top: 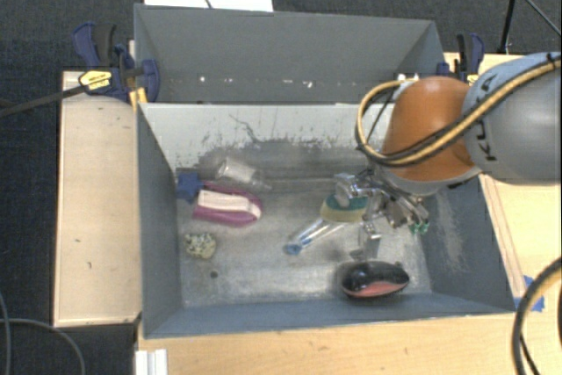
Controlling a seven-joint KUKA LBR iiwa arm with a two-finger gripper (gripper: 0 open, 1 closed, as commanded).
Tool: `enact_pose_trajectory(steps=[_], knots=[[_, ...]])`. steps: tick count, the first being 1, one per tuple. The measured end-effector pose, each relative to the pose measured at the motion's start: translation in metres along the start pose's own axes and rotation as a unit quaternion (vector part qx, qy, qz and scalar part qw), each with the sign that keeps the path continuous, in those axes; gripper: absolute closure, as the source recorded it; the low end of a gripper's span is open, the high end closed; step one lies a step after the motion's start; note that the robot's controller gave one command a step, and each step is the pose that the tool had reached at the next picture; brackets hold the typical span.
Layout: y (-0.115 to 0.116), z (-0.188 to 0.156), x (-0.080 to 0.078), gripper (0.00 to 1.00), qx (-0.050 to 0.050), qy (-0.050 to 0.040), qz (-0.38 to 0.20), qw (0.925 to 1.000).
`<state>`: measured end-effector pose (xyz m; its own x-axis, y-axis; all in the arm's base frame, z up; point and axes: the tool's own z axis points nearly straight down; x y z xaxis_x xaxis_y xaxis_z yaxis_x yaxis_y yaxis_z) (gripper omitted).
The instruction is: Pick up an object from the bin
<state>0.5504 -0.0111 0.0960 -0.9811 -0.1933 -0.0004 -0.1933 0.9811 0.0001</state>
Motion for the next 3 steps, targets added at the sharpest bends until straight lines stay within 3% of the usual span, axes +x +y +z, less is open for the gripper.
enact_pose_trajectory(steps=[1, 2, 3], knots=[[0.0, -0.003, -0.001, 1.0, 0.001, -0.0023, 0.0, 1.0], [0.046, 0.008, -0.047, 1.0, 0.002, -0.0014, 0.055, 0.9985], [0.052, -0.123, -0.015, 1.0, 0.0, -0.0051, 0.035, 0.9994]])
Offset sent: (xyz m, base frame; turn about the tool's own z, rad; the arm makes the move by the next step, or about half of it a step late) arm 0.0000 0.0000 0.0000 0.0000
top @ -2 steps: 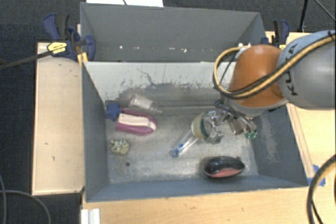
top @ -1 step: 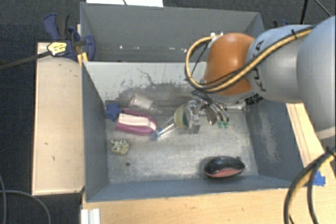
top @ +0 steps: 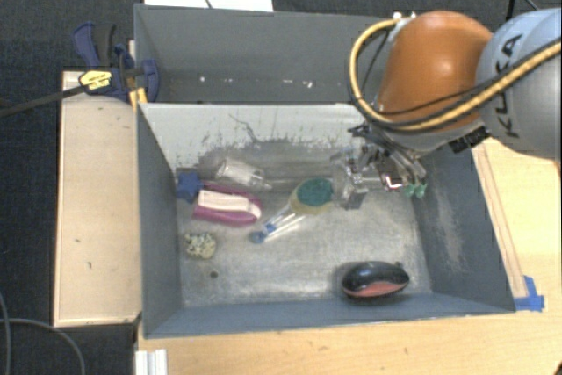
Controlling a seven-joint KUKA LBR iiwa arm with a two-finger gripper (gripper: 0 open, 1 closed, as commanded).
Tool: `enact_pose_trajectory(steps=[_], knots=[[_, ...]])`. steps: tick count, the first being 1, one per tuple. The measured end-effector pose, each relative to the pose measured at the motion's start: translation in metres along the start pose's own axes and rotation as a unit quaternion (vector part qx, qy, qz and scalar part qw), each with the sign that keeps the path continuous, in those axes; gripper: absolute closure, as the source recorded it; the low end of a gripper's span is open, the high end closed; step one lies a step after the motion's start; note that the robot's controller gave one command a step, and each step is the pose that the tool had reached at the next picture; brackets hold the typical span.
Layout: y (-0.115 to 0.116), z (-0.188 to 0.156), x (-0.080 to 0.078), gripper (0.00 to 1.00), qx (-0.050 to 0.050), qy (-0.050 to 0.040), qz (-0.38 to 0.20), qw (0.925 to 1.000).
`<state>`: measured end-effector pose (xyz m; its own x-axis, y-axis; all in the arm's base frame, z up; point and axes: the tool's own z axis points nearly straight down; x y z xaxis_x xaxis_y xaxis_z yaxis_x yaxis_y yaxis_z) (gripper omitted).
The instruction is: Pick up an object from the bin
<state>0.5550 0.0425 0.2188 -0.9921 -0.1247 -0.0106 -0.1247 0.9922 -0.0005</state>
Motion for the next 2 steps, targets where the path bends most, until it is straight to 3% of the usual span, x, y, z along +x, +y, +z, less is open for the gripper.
enact_pose_trajectory(steps=[1, 2], knots=[[0.0, 0.005, 0.001, 0.0, 0.0, 0.0042, 0.0, 1.0], [-0.025, 0.117, -0.032, 0.0, -0.001, 0.0063, -0.082, 0.9966]])
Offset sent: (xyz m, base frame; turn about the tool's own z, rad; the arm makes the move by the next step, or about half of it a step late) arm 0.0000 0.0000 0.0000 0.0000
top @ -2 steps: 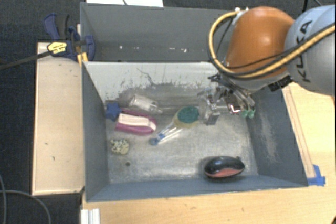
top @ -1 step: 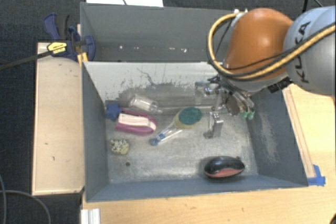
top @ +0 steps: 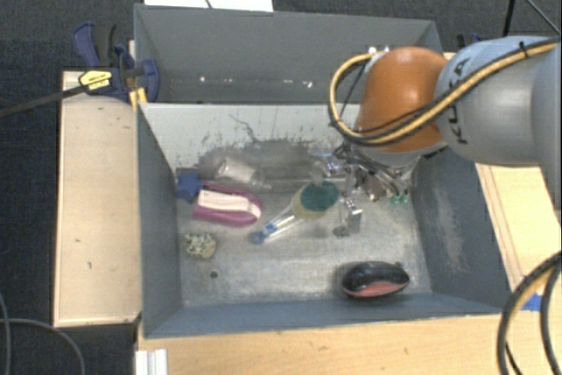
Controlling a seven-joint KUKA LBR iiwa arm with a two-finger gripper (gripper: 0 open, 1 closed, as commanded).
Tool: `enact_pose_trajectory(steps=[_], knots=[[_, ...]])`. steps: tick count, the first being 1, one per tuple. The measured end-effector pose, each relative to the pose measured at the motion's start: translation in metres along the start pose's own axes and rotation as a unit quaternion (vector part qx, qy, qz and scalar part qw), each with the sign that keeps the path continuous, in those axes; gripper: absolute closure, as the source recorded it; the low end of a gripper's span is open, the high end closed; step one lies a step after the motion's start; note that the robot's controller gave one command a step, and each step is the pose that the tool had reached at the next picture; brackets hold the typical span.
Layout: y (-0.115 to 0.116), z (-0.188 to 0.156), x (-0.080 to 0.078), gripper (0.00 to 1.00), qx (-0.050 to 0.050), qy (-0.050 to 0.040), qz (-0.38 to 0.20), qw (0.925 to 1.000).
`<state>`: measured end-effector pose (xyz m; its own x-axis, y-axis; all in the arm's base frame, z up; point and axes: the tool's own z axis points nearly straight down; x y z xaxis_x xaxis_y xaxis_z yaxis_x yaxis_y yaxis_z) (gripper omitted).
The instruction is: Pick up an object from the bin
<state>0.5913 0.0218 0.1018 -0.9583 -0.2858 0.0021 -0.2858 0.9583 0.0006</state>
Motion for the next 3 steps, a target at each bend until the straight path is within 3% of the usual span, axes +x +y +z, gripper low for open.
enact_pose_trajectory(steps=[1, 2, 3], knots=[[0.0, -0.004, -0.001, 1.0, 0.0, -0.0031, 0.0, 1.0], [-0.007, 0.027, 0.0, 1.0, -0.002, 0.0007, 0.058, 0.9983], [-0.012, 0.025, 0.011, 1.0, 0.004, -0.0068, -0.265, 0.9641]])
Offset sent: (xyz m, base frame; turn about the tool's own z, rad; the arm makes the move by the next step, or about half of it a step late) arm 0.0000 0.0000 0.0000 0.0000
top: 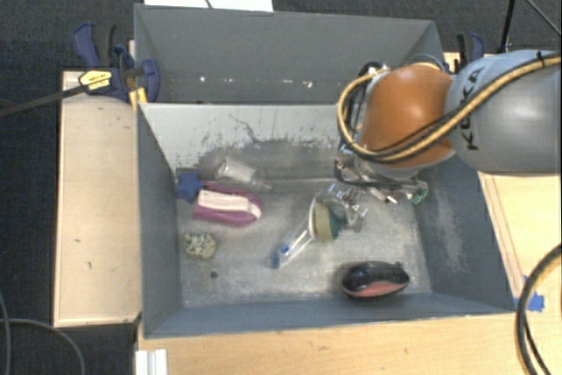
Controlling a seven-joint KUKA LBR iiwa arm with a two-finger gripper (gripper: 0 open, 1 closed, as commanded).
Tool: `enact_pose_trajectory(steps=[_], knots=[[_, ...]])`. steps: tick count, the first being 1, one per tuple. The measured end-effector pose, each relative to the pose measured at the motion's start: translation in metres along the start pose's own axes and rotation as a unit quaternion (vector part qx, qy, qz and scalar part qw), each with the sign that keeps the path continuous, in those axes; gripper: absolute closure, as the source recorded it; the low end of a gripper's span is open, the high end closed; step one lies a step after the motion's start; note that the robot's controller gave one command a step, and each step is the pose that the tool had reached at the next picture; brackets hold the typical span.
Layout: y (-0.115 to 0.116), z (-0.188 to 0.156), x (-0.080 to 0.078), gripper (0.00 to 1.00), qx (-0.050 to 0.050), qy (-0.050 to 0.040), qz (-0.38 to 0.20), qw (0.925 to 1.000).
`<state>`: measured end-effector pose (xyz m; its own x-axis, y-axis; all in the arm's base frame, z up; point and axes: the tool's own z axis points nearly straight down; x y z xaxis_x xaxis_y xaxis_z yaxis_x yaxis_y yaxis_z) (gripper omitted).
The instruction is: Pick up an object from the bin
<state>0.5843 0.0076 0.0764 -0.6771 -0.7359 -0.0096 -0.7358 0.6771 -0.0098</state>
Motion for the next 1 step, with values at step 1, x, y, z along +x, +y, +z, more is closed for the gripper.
enact_pose_trajectory(steps=[1], knots=[[-0.0097, -0.1559, 0.0112, 1.0, -0.001, 0.001, -0.028, 0.9996]])
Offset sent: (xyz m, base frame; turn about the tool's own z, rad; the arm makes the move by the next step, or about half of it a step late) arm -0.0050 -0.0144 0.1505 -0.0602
